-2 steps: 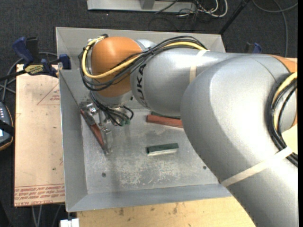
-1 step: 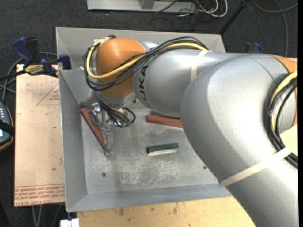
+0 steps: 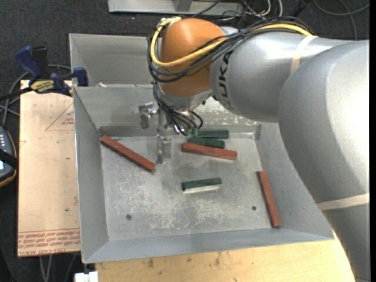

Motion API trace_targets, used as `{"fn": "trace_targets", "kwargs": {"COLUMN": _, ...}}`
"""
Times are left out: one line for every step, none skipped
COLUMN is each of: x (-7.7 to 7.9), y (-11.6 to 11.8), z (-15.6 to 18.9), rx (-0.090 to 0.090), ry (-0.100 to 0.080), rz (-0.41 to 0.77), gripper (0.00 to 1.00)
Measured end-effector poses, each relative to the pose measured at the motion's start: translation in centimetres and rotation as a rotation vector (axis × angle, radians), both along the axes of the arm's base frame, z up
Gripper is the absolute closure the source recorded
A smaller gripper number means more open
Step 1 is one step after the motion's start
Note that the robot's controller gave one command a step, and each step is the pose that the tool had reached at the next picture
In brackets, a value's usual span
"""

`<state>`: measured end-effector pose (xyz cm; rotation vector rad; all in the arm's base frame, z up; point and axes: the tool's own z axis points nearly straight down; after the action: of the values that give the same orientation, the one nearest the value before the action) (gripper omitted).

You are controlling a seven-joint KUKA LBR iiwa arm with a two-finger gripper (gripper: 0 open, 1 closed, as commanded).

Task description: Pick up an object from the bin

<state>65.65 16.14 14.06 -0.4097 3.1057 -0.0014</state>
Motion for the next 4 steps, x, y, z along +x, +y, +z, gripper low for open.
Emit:
{"fn": "trace_targets", "kwargs": {"x": -2.7, "y": 2.0, "z": -7.5, "rx": 0.001, "ry": 0.014, "rz": -0.005, "gripper": 0.0}}
{"fn": "trace_targets", "kwargs": {"x": 0.0, "y": -0.7, "z": -7.0, "rx": 0.002, "ry": 0.01, "rz": -0.169, "gripper": 0.0}}
{"fn": "trace_targets", "kwargs": {"x": -2.3, "y": 0.6, "z": -7.0, "rx": 0.003, "ry": 0.009, "rz": -0.188, "gripper": 0.0}}
{"fn": "trace_targets", "kwargs": {"x": -2.2, "y": 0.5, "z": -7.0, "rx": 0.003, "ry": 0.007, "rz": -0.19, "gripper": 1.0}}
